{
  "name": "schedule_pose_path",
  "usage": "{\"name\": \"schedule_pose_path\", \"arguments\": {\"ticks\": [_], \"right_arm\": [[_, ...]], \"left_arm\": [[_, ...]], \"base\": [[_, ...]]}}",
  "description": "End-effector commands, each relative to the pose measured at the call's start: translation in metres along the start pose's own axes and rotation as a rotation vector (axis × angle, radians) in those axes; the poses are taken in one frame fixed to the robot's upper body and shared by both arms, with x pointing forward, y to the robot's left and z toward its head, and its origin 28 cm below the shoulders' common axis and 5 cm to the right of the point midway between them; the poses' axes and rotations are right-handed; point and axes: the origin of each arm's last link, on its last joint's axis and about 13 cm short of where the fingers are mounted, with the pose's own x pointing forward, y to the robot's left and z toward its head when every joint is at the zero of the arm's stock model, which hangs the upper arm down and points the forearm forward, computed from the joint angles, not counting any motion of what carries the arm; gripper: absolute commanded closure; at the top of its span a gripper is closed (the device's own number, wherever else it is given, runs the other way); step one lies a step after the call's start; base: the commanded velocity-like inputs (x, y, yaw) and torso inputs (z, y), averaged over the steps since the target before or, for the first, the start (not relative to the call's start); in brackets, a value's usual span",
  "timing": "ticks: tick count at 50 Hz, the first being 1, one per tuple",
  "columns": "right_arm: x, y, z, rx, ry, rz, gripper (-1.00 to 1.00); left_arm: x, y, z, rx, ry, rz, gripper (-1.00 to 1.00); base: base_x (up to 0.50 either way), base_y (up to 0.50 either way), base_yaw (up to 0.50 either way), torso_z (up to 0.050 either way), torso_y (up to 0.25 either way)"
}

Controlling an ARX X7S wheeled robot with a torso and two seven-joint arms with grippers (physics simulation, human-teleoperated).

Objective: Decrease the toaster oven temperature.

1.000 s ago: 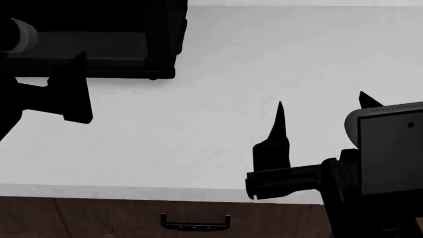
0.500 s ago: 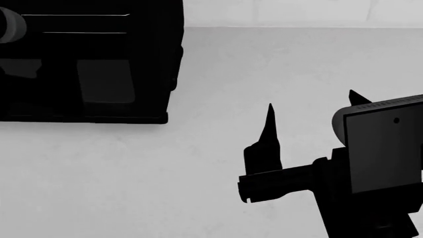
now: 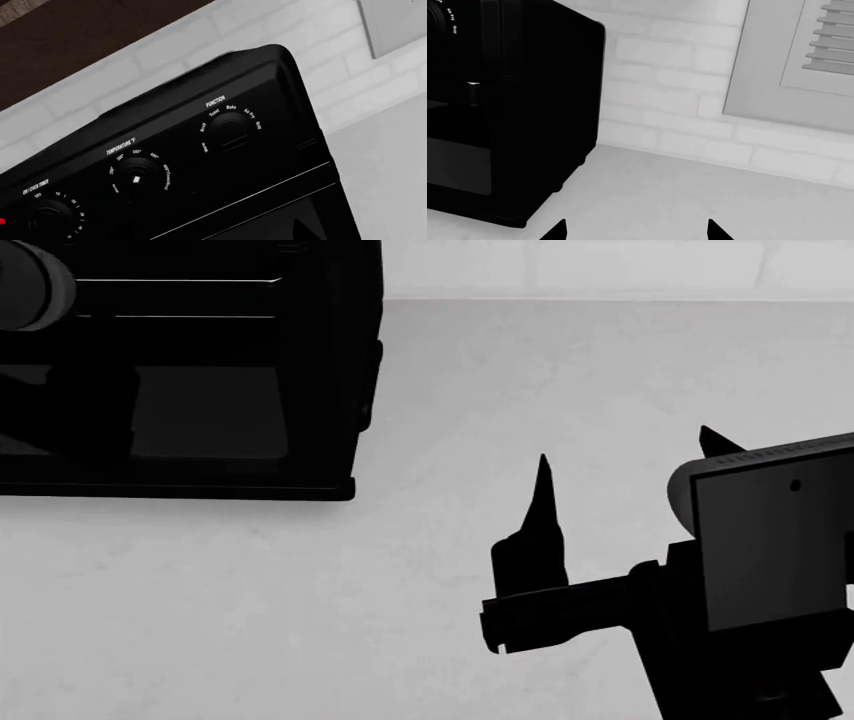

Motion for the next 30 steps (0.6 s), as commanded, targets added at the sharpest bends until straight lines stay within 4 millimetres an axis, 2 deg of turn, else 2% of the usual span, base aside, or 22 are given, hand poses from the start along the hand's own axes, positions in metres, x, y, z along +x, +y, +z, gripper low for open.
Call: {"name": "schedule_pose_path", "arguments": {"ticks": [1,11,16,30], "right_arm": [[0.001,-0.001,-0.002,0.032,-0.003,0.003,-1.0],[0.002,-0.001,-0.004,0.032,0.009,0.006,-1.0],[0.005,0.001,-0.003,0.027,0.014,0.019,-1.0],[0.004,0.002,-0.003,0.024,0.018,0.03,-1.0]], "left_arm": [[-0.016,0.027,0.029,0.208,0.008,0.044,-1.0],[0.003,0.053,0.031,0.272,0.074,0.008,-1.0],[0.021,0.069,0.033,0.262,0.104,0.007,-1.0],[0.042,0.082,0.048,0.215,0.089,-0.033,-1.0]], "base": [[0.0,0.0,0.0,0.0,0.0],[0.0,0.0,0.0,0.0,0.0],[0.0,0.0,0.0,0.0,0.0],[0.0,0.0,0.0,0.0,0.0]]}}
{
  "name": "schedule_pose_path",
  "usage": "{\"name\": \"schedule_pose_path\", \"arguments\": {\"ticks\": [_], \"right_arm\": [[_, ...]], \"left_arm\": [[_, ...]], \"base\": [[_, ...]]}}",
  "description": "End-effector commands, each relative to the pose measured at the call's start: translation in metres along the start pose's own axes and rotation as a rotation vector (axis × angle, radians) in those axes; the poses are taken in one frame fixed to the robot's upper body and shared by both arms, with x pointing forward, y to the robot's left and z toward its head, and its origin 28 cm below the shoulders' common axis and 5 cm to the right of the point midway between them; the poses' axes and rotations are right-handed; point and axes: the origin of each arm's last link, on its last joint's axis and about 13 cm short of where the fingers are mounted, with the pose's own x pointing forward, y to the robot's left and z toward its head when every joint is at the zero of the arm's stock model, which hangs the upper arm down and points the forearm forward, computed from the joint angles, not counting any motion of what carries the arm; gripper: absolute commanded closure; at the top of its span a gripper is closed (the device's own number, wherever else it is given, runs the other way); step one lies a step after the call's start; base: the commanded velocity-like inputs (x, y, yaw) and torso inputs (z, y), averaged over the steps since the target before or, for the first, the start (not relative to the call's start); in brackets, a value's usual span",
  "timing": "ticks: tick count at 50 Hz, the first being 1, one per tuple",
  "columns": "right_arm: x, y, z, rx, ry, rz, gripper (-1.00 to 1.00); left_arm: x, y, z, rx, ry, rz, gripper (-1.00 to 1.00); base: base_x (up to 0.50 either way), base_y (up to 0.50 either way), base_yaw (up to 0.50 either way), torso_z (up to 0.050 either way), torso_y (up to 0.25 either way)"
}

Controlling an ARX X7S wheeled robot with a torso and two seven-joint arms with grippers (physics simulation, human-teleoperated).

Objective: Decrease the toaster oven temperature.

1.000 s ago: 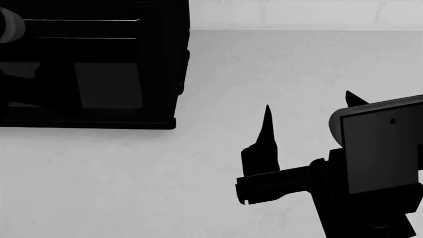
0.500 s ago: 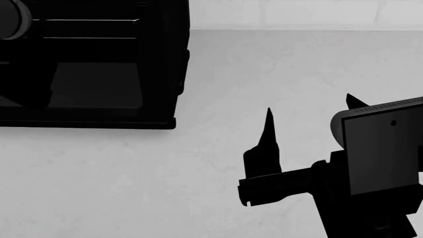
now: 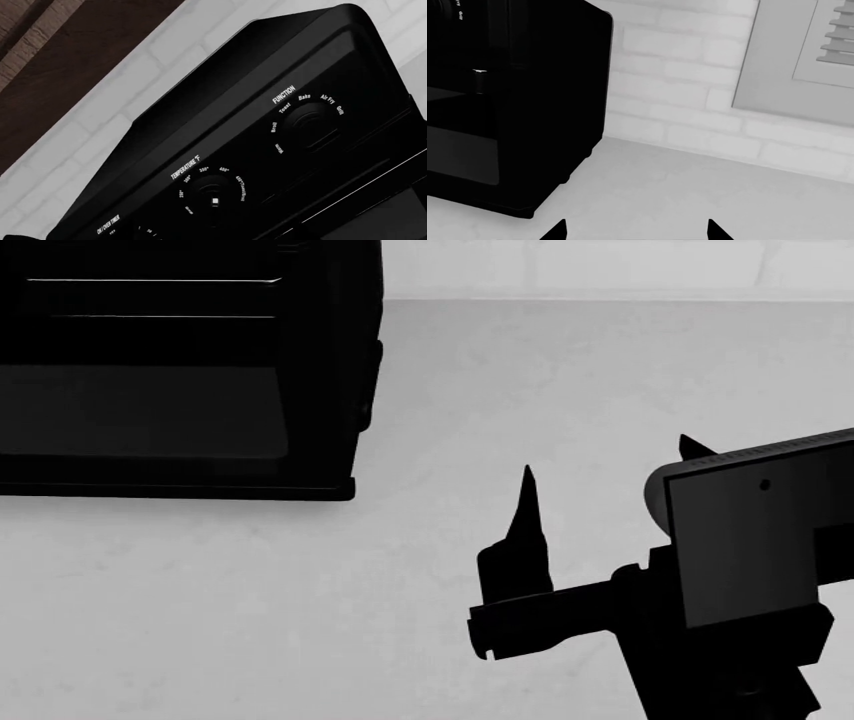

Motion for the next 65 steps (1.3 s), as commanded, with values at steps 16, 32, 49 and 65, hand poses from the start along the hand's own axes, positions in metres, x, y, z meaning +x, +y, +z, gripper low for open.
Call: {"name": "schedule_pose_path", "arguments": {"ticks": [16,32,49,65], "right_arm": [[-0.002,-0.001,-0.001,0.03,-0.004,0.006,-1.0],[-0.001,-0.002,-0.005,0.034,0.003,0.008,-1.0],[0.001,-0.002,-0.009,0.041,0.013,0.01,-1.0],[0.001,-0.002,-0.009,0.04,0.017,0.011,-1.0]], "left_arm": [[0.031,0.012,0.008,-0.007,-0.013,-0.071,-1.0],[0.048,-0.001,-0.003,0.022,0.021,-0.082,-1.0],[0.057,-0.004,-0.011,0.05,0.081,-0.047,-1.0],[0.059,0.0,-0.011,0.032,0.086,-0.024,-1.0]], "base": [[0.0,0.0,0.0,0.0,0.0],[0.0,0.0,0.0,0.0,0.0],[0.0,0.0,0.0,0.0,0.0],[0.0,0.0,0.0,0.0,0.0]]}}
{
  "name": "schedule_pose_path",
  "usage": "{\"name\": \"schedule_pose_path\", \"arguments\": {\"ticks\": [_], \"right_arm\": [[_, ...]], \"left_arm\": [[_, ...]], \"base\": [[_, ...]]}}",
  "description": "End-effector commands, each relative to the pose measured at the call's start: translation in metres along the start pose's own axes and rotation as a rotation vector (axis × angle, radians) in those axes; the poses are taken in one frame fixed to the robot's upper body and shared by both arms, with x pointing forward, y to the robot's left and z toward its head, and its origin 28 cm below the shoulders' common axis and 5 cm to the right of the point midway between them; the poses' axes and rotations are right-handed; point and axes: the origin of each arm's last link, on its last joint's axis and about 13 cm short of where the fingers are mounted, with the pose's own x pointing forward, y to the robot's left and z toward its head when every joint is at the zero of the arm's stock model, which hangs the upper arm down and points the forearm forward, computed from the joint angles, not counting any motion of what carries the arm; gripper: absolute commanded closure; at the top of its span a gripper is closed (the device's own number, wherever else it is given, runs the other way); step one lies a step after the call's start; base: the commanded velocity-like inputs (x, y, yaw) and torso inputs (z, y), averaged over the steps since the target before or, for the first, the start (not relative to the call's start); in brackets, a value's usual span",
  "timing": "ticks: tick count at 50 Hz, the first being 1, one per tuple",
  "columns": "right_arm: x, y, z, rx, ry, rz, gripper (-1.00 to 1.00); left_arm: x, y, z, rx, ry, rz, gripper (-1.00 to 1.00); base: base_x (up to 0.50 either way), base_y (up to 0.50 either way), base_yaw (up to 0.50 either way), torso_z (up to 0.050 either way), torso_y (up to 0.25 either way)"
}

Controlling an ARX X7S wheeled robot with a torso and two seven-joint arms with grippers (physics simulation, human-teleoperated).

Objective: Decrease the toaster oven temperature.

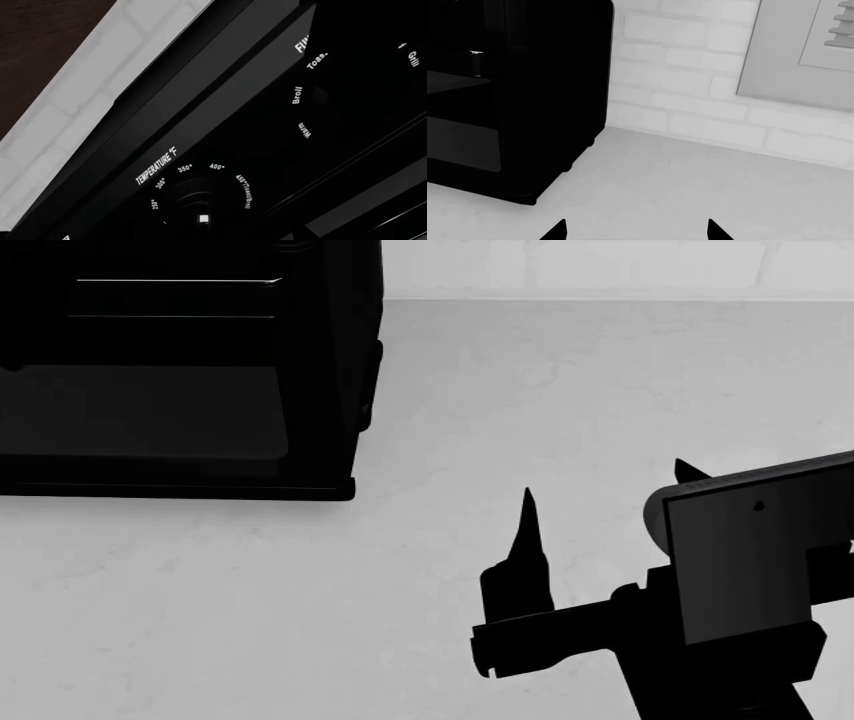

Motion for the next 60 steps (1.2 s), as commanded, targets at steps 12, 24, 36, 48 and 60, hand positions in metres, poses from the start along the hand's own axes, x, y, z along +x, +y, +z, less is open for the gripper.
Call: {"name": "schedule_pose_path", "arguments": {"ticks": [12,24,36,48,60], "right_arm": [[0.004,-0.001,0.0,0.027,-0.007,-0.001,-1.0],[0.003,-0.002,-0.002,0.033,-0.002,-0.005,-1.0],[0.005,-0.002,-0.004,0.039,0.002,-0.005,-1.0],[0.005,-0.003,-0.005,0.039,0.006,-0.011,-1.0],[0.008,-0.002,-0.005,0.034,0.013,-0.007,-1.0]], "left_arm": [[0.002,0.001,0.006,-0.05,-0.026,-0.01,1.0],[0.001,0.001,0.008,-0.059,-0.036,0.007,1.0],[-0.003,0.006,0.012,-0.176,-0.037,0.032,1.0],[0.004,0.012,0.008,-0.351,-0.038,0.089,1.0],[0.014,0.02,0.004,-0.539,-0.019,0.179,1.0]], "base": [[0.0,0.0,0.0,0.0,0.0],[0.0,0.0,0.0,0.0,0.0],[0.0,0.0,0.0,0.0,0.0],[0.0,0.0,0.0,0.0,0.0],[0.01,0.0,0.0,0.0,0.0]]}}
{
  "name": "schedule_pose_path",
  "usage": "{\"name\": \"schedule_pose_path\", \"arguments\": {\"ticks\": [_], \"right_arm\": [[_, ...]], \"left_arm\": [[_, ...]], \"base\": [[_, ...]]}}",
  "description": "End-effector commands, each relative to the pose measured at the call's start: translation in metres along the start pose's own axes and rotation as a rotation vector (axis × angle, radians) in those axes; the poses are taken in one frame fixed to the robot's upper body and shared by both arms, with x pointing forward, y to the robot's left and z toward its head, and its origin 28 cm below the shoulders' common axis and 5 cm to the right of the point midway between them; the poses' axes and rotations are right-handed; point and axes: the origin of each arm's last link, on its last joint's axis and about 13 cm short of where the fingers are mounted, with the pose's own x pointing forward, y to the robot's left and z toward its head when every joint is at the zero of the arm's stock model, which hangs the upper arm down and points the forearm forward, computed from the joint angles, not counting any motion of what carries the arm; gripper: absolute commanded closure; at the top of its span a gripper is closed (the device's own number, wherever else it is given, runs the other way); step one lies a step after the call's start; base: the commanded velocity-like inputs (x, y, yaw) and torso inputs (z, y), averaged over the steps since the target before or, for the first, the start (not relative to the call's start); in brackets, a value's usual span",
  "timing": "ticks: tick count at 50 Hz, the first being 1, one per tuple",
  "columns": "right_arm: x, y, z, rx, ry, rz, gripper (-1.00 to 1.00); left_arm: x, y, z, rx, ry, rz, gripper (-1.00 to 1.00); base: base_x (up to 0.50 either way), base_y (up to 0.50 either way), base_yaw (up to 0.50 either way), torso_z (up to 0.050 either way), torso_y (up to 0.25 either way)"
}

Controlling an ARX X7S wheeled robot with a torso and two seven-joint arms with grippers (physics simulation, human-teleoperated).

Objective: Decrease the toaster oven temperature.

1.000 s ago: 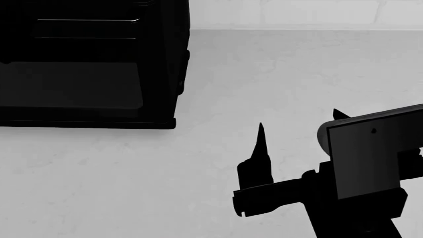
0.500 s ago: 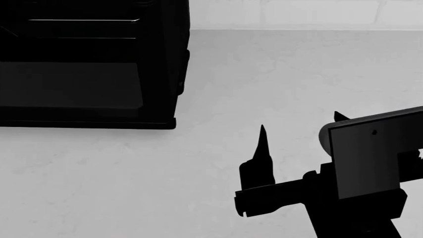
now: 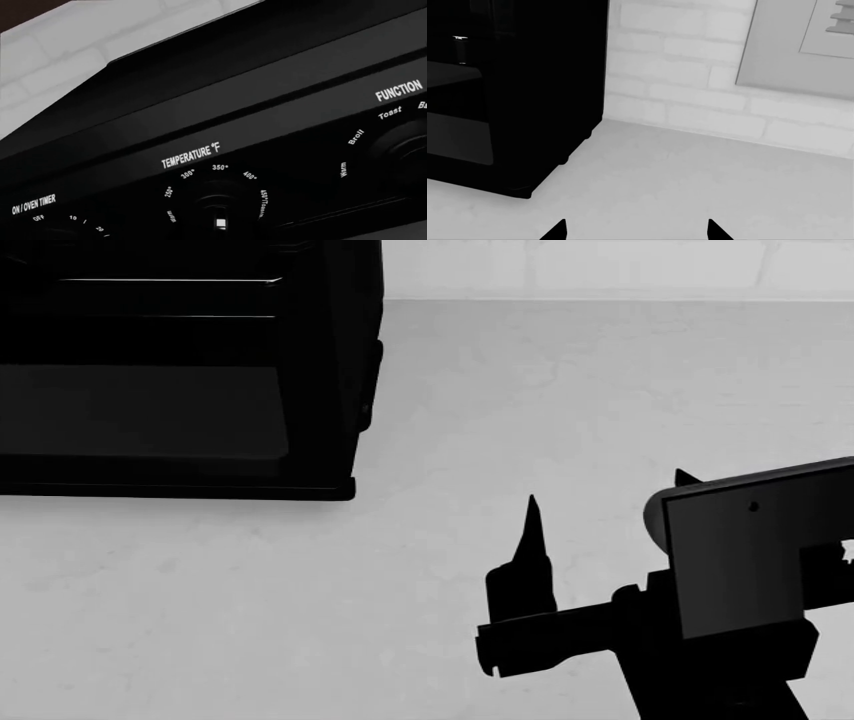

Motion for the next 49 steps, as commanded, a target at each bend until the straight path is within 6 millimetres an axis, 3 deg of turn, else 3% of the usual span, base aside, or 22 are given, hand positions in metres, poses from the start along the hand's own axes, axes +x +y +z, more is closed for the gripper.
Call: {"name": "schedule_pose_path", "arguments": {"ticks": [1,18,49], "right_arm": [[0.003,0.0,0.002,0.023,-0.014,0.002,-1.0],[0.007,-0.002,-0.003,0.031,-0.002,-0.002,-1.0],[0.004,-0.001,-0.004,0.038,-0.002,0.0,-1.0]], "left_arm": [[0.01,0.018,0.012,-0.174,-0.056,0.207,1.0],[0.022,0.025,0.007,-0.373,-0.044,0.323,1.0],[0.025,0.035,-0.011,-0.603,-0.015,0.42,1.0]], "base": [[0.01,0.0,-0.01,0.0,0.0],[0.02,0.0,-0.01,0.001,0.0],[0.01,0.0,-0.01,0.001,0.0]]}}
